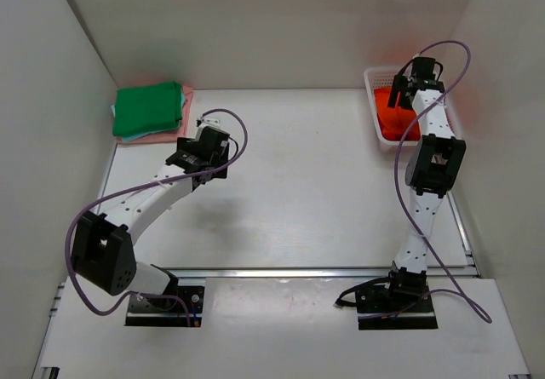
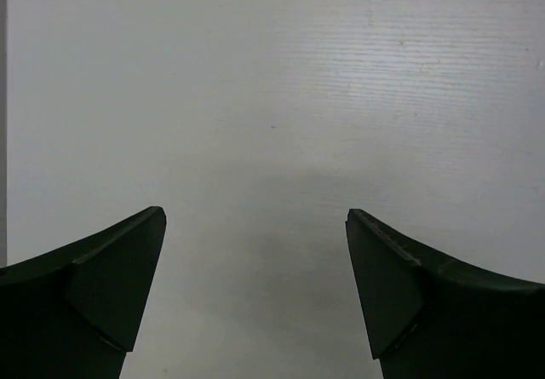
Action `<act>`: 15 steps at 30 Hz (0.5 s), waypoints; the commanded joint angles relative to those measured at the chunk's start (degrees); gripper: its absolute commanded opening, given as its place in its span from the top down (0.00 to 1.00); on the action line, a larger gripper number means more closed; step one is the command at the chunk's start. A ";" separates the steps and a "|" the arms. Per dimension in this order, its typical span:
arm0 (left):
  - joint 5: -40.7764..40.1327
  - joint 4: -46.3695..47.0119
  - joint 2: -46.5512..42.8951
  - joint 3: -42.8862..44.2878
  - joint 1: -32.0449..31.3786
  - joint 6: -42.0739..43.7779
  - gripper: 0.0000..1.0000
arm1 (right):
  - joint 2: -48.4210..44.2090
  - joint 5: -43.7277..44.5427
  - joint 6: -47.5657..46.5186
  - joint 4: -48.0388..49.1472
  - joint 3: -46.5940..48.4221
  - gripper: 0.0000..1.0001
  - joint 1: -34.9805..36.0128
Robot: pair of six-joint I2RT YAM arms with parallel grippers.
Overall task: Fold and stack the t-shirts
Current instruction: Grab crumpled tshirt from bin with the right arm
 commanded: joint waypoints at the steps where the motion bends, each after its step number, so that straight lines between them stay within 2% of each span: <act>1: -6.04 3.71 1.00 2.66 0.25 1.32 0.01 | 5.04 1.92 -0.90 -0.84 6.13 0.23 -0.48; 2: -5.59 3.71 1.44 3.27 0.87 0.71 0.01 | 5.49 1.57 -0.38 -0.84 5.88 0.23 -0.92; 4: -0.61 4.15 1.62 3.98 4.02 0.53 0.01 | 8.03 1.22 0.59 -0.75 6.58 0.36 -1.45; 5: 1.33 4.24 1.79 3.81 5.08 0.18 0.04 | 8.56 1.47 1.46 -1.45 6.84 0.41 -1.45; 6: 5.18 4.85 1.88 3.72 7.79 0.09 0.17 | 9.70 2.00 1.73 -1.80 7.28 0.47 -1.45; 7: 6.53 5.72 2.06 3.63 9.38 -0.78 0.50 | 10.93 1.48 1.56 -2.50 7.98 0.71 -1.45; 9: 6.53 4.51 3.20 4.50 13.33 -7.36 1.00 | 11.99 1.65 2.52 -4.44 11.48 1.00 -2.15; 11: 12.06 6.78 3.99 4.51 16.25 -7.39 1.00 | 11.21 2.35 2.44 -4.53 12.11 1.00 -1.54; 13: 10.59 10.37 4.87 5.56 14.60 -2.22 1.00 | 9.20 2.79 2.52 -3.22 12.90 1.00 -1.62; 15: 10.06 12.84 5.49 6.70 12.84 7.17 0.97 | 6.65 3.32 2.61 -0.94 13.17 1.00 -1.01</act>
